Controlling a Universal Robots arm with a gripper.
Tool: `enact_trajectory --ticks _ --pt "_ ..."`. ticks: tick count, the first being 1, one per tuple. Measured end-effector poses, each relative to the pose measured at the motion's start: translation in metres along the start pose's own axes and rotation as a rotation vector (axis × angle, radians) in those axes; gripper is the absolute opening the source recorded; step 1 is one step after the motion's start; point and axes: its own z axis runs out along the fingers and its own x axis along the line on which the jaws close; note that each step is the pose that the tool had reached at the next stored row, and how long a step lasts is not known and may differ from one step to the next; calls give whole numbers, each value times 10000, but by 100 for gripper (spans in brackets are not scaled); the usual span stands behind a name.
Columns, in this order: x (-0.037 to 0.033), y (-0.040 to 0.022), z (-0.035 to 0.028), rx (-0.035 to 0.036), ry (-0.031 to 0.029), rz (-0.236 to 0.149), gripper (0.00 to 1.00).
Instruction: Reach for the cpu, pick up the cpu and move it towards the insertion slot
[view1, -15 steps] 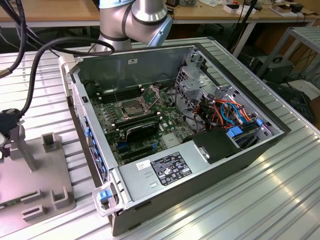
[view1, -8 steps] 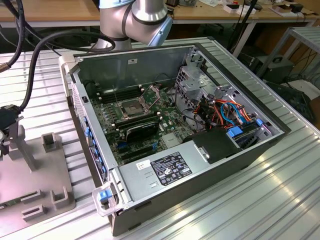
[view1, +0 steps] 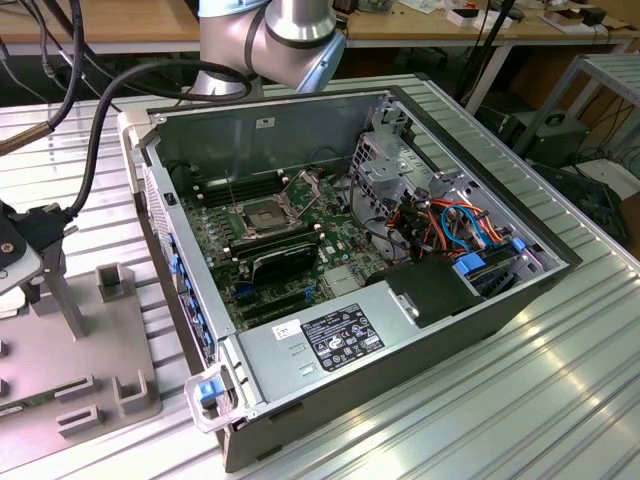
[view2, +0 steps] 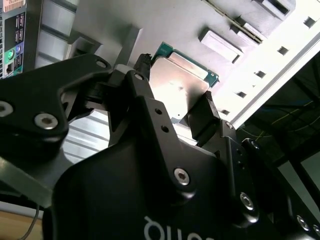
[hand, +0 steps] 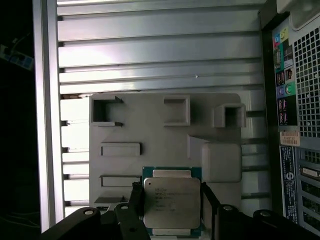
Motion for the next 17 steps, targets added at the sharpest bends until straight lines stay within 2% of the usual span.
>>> enact_trajectory --ticks 3,6,9,11,15,17 --pt "-1 1 -7 2 1 1 55" --pt "0 3 -75 2 0 0 55" --pt "3 8 -171 1 0 0 55" --pt "6 14 -321 0 0 0 55" --pt "10 23 -519 2 1 0 55" --pt "13 31 -705 5 0 0 55"
